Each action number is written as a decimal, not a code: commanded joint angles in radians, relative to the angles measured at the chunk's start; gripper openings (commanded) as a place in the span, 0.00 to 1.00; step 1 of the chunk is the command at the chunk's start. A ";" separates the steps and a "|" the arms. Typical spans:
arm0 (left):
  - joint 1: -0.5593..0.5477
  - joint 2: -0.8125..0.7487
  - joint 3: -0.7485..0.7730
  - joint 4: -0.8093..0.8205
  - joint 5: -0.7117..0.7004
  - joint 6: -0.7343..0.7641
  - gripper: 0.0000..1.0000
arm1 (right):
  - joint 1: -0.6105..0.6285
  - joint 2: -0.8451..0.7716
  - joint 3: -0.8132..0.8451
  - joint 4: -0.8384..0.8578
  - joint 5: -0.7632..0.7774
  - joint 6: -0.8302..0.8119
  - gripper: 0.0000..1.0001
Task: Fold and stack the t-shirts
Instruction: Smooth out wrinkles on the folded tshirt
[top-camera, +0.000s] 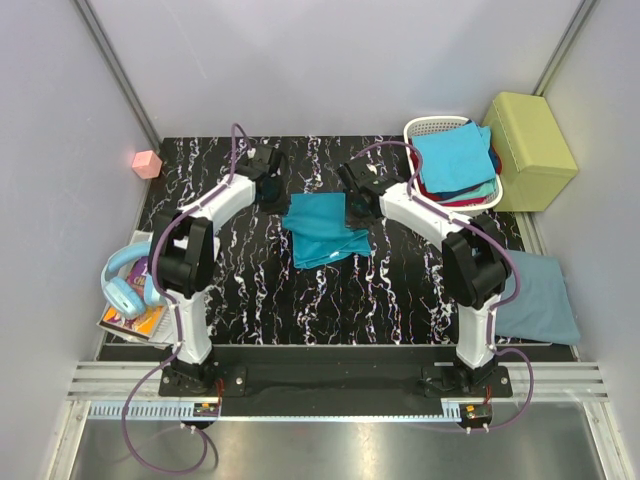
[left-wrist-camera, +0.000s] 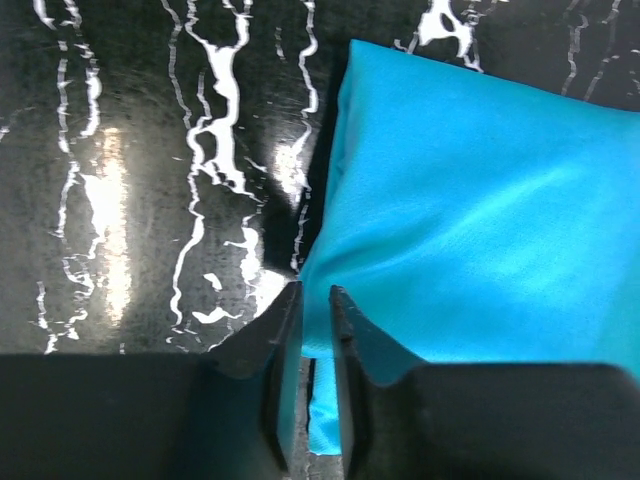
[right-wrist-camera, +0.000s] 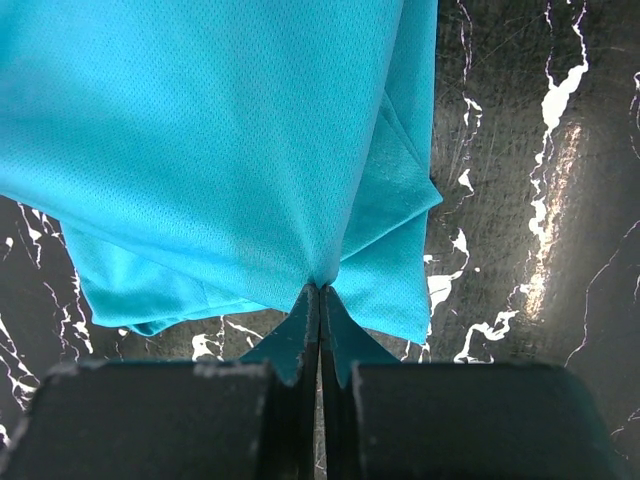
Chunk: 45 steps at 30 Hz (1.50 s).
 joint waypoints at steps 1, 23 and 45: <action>-0.013 -0.001 0.037 0.036 0.041 -0.012 0.14 | -0.009 -0.072 0.013 -0.017 0.029 -0.012 0.00; -0.119 -0.292 -0.220 0.076 -0.017 -0.012 0.19 | -0.012 -0.175 -0.032 -0.069 0.136 -0.010 0.00; -0.332 -0.212 -0.305 0.181 0.078 -0.084 0.15 | -0.018 -0.179 -0.055 -0.067 0.150 -0.013 0.00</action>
